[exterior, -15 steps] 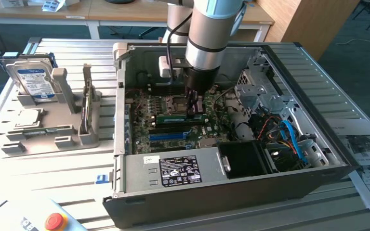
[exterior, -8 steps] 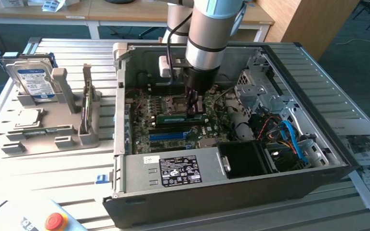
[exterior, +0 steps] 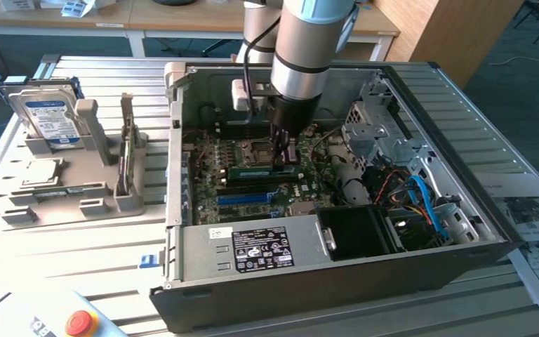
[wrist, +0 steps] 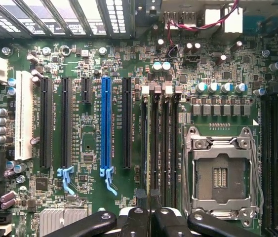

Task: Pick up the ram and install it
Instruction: 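Insert the ram into the slot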

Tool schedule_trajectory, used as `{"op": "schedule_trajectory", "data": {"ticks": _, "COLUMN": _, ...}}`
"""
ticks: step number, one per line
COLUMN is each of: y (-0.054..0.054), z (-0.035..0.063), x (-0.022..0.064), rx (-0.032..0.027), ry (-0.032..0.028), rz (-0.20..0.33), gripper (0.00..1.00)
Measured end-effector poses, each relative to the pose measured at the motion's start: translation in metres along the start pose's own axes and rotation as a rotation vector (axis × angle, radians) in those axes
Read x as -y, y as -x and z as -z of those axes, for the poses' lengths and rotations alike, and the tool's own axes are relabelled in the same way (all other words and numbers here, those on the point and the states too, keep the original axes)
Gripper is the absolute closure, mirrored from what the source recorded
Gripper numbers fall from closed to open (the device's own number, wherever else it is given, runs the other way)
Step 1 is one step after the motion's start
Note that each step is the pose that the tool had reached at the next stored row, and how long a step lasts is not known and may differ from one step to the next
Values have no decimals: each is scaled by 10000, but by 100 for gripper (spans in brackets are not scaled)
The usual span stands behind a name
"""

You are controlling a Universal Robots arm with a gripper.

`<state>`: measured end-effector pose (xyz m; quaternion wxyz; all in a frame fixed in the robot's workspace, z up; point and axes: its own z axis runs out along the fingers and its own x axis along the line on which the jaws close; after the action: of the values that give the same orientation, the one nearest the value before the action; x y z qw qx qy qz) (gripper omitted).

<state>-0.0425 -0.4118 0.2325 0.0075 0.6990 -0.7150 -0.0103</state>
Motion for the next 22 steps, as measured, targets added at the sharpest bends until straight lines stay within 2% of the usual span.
{"op": "schedule_trajectory", "data": {"ticks": 5, "y": 1, "z": 14, "x": -9, "rx": 3, "ry": -28, "rz": -3, "gripper": 88}}
{"op": "schedule_trajectory", "data": {"ticks": 11, "y": 0, "z": 13, "x": -41, "rx": 4, "ry": -150, "rz": 0, "gripper": 88}}
{"op": "schedule_trajectory", "data": {"ticks": 18, "y": 0, "z": 14, "x": -41, "rx": 2, "ry": -181, "rz": 0, "gripper": 88}}
{"op": "schedule_trajectory", "data": {"ticks": 22, "y": 0, "z": 13, "x": -42, "rx": 4, "ry": -244, "rz": 0, "gripper": 88}}
